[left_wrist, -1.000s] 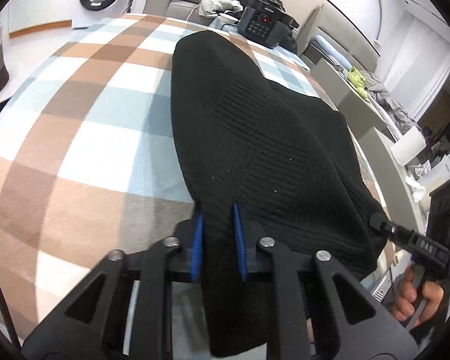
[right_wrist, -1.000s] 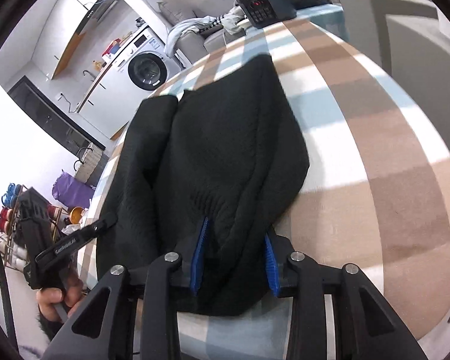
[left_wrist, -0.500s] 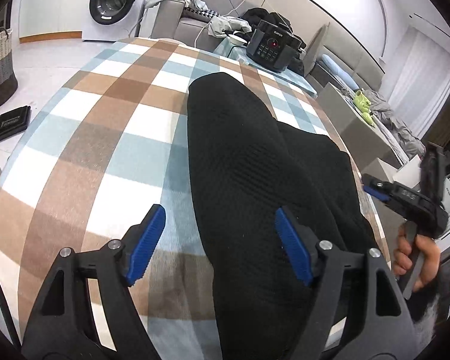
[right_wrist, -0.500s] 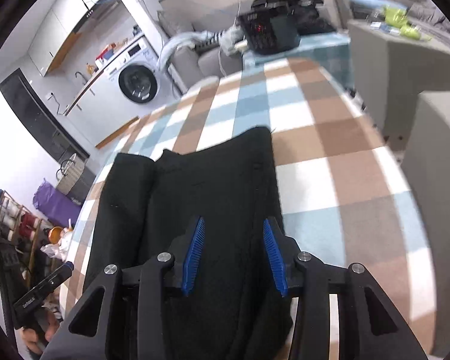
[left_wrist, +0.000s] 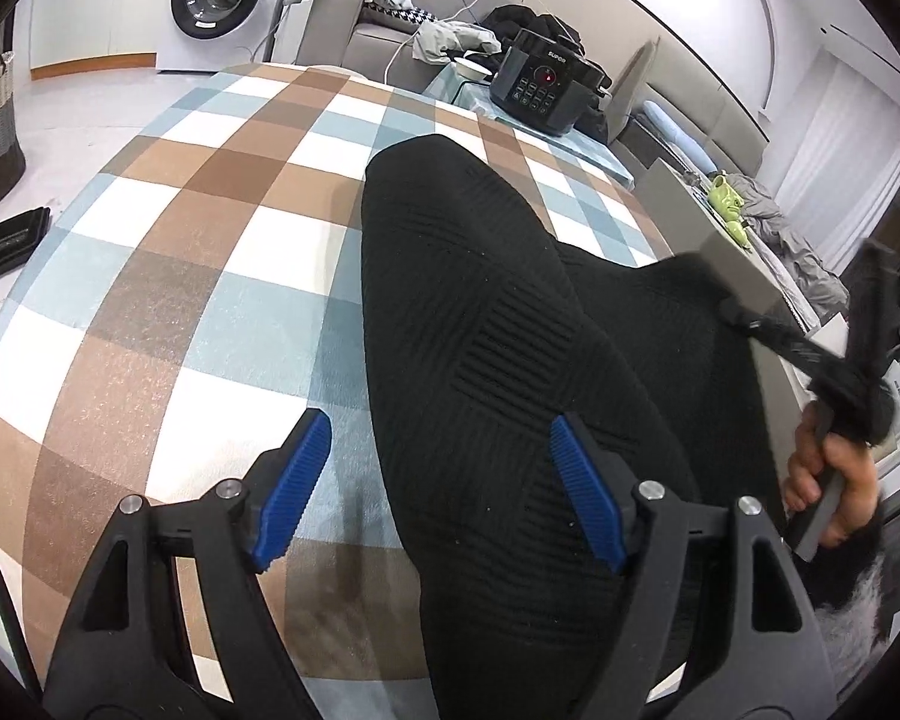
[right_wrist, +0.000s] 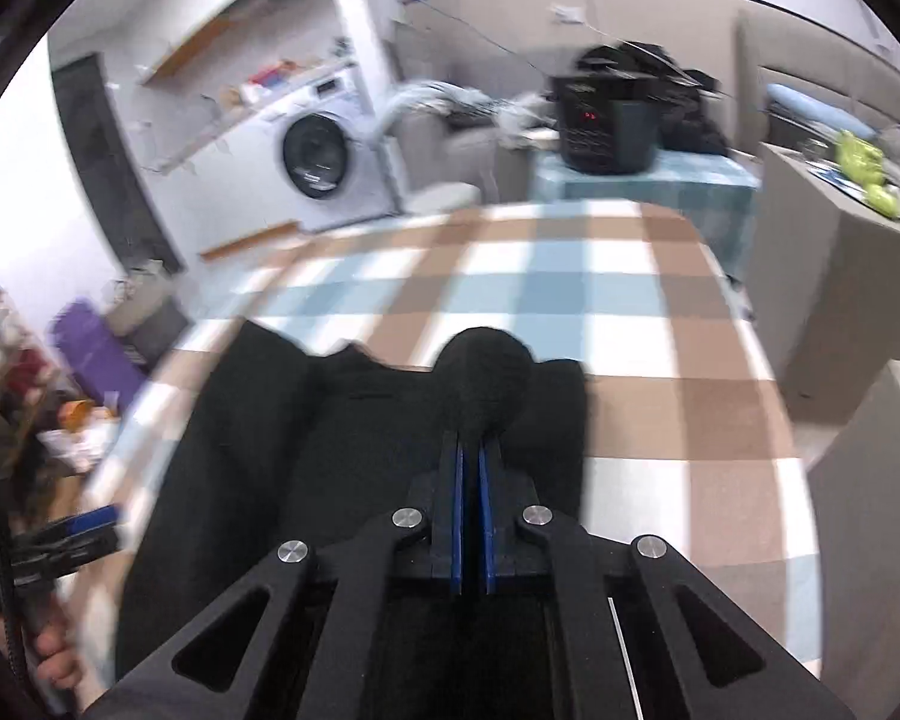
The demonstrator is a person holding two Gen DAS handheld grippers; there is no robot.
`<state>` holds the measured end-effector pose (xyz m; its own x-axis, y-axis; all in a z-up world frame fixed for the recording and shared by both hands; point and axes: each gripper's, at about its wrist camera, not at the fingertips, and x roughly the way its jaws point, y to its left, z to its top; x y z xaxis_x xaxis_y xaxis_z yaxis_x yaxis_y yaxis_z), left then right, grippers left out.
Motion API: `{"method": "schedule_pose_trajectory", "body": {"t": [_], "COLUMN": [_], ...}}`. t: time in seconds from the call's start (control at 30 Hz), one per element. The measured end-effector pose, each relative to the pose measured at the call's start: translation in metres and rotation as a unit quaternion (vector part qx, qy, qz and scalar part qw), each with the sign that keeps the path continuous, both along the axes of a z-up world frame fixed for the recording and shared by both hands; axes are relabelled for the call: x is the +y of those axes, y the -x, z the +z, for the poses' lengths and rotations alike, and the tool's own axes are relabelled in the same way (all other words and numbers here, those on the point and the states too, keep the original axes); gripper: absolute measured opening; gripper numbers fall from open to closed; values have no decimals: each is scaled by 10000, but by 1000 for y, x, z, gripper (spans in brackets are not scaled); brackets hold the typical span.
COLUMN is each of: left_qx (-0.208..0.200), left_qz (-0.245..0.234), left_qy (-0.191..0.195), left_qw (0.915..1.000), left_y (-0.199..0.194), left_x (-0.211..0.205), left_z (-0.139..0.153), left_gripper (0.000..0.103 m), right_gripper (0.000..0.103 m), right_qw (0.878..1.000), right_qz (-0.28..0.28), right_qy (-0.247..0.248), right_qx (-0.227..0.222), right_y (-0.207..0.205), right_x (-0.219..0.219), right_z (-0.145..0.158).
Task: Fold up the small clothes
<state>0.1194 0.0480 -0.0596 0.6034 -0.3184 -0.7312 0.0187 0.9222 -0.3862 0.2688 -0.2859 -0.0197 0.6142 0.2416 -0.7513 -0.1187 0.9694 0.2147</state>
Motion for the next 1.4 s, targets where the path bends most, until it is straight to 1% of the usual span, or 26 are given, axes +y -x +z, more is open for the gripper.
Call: {"method": "schedule_pose_trajectory", "body": {"t": [0.03,0.07,0.1,0.17,0.27,0.33,0.4,0.43,0.47,0.5,0.57,0.67,0.73,0.77,0.83,0.87,0.9,0.93,1.0,1.07,1.13,1.17,1.2,1.27,1.33,1.4], "left_qx": [21,45,71,60,17,24,30,19,15,7,-12,24,22,21,21,17,23,28,-4,-59,-125,-153,-191,-239,-212,-191], "left_qz": [-14,-20,-26,-49,-48,-27,-24,-9,0,5,48,129,169,174,203,205,210,214,214,199,165,153,121,61,10,-36], "left_qy": [12,18,5,-18,4,56,110,134,138,142,184,278,328,334,302,304,312,322,328,339,339,333,335,326,288,241], "left_qw": [10000,10000,10000,10000,10000,10000,9999,9999,9999,9999,9998,9995,9993,9993,9993,9993,9993,9992,9992,9992,9992,9992,9992,9992,9994,9995], "left_y": [0,0,0,3,6,7,8,10,11,12,16,19,21,22,23,23,23,24,25,26,28,28,29,29,27,27], "left_x": [0,-1,-2,-1,4,8,13,15,17,20,27,37,42,43,46,47,48,48,49,48,46,44,42,36,29,21], "left_z": [-1,-2,-3,-3,-2,-4,-5,-5,-5,-5,-5,-8,-9,-10,-11,-11,-11,-11,-9,-5,1,4,7,11,11,10], "left_gripper": [73,73,73,73,73,73,73,73,73,73,73,73,73,73,73,73,73,73,73,73,73,73,74,75,75,75], "right_gripper": [5,8,8,19,30,35,42,43,44,44,44,44,44,44,43,30,20,7,5,4,4,4,4,4,4,4], "right_qw": [9993,9982,9977,9985,9998,9988,9943,9936,9952,9960,9925,9898,9854,9831,9831,9838,9838,9846,9876,9898,9913,9925,9932,9960,9979,9985], "right_qz": [-64,-161,-222,-241,-58,251,600,714,739,721,860,968,1063,1048,1054,1060,1117,1185,1283,1194,1020,928,884,660,554,527], "right_qy": [24,33,-7,-3,-130,-392,-843,-828,-553,-439,-738,-731,-933,-1025,-942,-889,-896,-864,-774,-775,-757,-604,-471,-103,-218,-82], "right_qx": [370,576,646,495,158,128,238,289,328,296,454,746,947,1097,1163,1138,1081,949,469,-8,-349,-517,-598,-599,-259,142], "right_y": [-10,-13,-14,-4,13,16,11,8,5,2,-9,-28,-36,-41,-44,-44,-43,-39,-26,-6,14,25,30,29,12,-5], "right_x": [-1,-3,-4,-2,11,29,48,59,72,79,92,114,122,126,134,137,140,142,143,135,121,114,109,99,86,81], "right_z": [-15,-23,-26,-17,11,24,29,29,29,29,23,4,-8,-17,-27,-30,-29,-23,3,39,71,86,92,90,66,38]}}
